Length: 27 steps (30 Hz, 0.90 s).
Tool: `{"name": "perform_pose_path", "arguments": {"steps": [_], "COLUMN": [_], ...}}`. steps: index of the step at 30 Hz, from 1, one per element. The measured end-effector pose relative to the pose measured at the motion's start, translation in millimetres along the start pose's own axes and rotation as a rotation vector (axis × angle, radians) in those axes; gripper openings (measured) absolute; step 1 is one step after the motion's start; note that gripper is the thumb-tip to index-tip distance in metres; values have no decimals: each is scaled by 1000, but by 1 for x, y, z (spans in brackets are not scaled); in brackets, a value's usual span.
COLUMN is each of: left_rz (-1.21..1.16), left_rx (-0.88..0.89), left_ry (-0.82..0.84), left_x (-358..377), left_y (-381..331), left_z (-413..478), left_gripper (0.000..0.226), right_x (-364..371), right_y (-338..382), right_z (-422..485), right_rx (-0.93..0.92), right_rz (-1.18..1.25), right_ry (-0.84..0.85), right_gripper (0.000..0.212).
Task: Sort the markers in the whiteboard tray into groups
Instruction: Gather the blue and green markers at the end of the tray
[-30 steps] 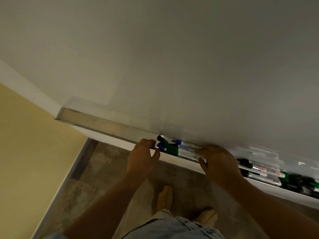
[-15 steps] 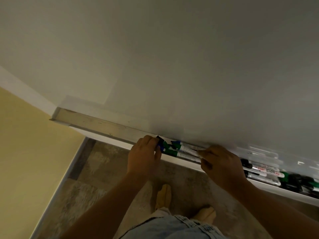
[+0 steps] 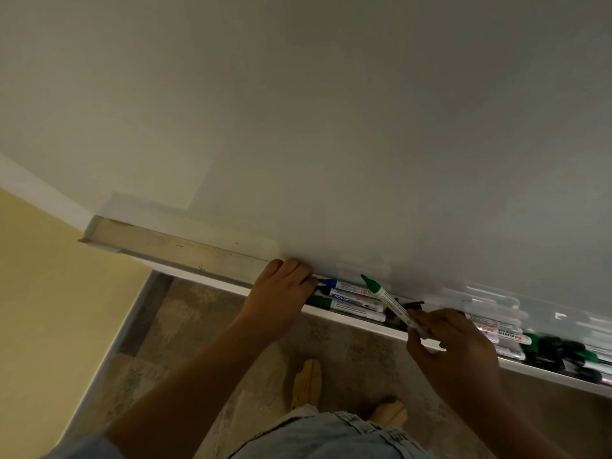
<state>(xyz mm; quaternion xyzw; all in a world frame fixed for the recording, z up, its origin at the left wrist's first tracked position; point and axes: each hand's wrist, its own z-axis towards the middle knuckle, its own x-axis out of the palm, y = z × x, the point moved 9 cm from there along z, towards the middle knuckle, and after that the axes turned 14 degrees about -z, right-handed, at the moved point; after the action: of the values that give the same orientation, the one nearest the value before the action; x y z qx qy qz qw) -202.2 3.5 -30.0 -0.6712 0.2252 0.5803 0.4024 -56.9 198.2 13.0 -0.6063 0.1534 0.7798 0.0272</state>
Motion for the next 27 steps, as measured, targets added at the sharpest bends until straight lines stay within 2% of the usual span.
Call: {"name": "perform_pose_path", "arguments": {"steps": [7,18,22,27], "left_rz": [11,10,-24,-108], "left_rx": [-69,-163,-150,-103], "left_ry": [82,80,27,-138], "left_x": [6,9,6,-15], "left_y": [0,2,3,0], "left_z": [2,3,2,1], "left_gripper": [28,28,29,25], "right_x": [-2,-1,-2,1], "right_y": [0,-1,-5,-9], "right_z": [-8,-11,-13,-15], "right_rx": [19,38,60,88], "right_rz": [3,1,24,23], "right_ry": [-2,-13,-8,25], "right_gripper": [32,31,32,33]}}
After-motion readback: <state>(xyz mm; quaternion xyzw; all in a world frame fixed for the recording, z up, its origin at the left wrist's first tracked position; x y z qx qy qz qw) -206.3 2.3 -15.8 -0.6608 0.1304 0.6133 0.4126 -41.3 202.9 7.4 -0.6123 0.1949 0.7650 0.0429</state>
